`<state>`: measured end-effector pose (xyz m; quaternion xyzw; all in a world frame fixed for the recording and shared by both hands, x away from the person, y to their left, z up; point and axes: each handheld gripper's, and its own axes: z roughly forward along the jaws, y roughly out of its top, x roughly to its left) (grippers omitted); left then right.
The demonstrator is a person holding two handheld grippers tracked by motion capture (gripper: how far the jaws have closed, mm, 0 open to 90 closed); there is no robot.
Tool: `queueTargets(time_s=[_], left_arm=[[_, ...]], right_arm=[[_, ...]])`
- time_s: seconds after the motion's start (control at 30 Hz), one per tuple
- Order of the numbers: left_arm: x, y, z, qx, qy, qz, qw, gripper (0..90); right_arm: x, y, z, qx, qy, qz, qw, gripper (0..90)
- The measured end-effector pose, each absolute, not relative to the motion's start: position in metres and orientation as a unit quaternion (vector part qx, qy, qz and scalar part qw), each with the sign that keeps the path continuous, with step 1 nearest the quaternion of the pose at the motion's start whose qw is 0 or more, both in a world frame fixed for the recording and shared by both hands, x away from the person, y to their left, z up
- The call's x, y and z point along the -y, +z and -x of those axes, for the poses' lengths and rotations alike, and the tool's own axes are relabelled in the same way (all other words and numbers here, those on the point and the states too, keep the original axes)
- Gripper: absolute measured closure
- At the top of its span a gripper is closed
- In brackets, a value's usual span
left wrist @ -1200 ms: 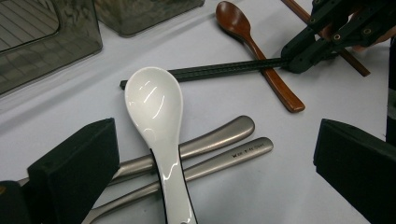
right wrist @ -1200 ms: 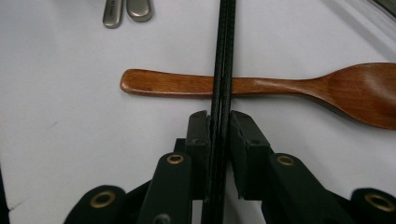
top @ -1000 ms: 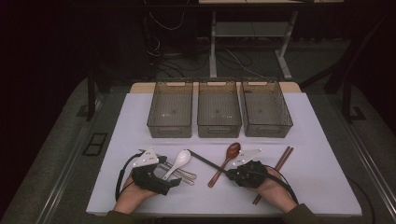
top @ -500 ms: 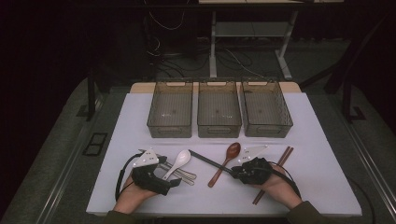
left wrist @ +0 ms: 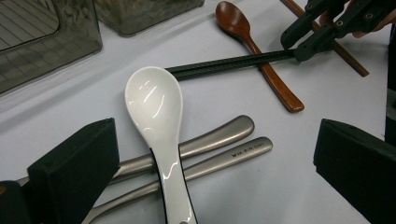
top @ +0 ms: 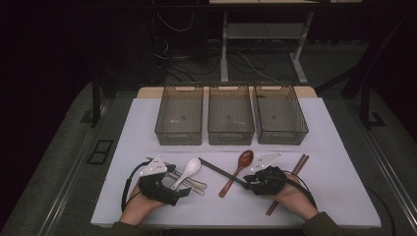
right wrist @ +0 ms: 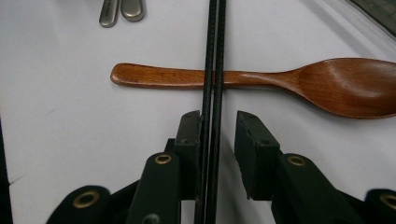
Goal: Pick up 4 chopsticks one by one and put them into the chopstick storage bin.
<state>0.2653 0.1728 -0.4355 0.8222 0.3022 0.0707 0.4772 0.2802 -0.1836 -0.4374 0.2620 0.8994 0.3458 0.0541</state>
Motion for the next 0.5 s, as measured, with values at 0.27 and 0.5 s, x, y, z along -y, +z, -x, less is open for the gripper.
queueTargets(time_s=[0.27,0.5], left_arm=[[-0.1727,-0.4355,-0.2653,-0.302,0.07,-0.822,0.478,0.0],[-0.1727,-0.4354,-0.2652,-0.302,0.07,-0.822,0.478,0.0]], right_arm=[[0.1827,-0.437,-0.2791,-0.899,0.35,-0.26,0.047,70.5],[0.1795,-0.4381,-0.2771,-0.901,0.349,-0.256,0.041,72.2]])
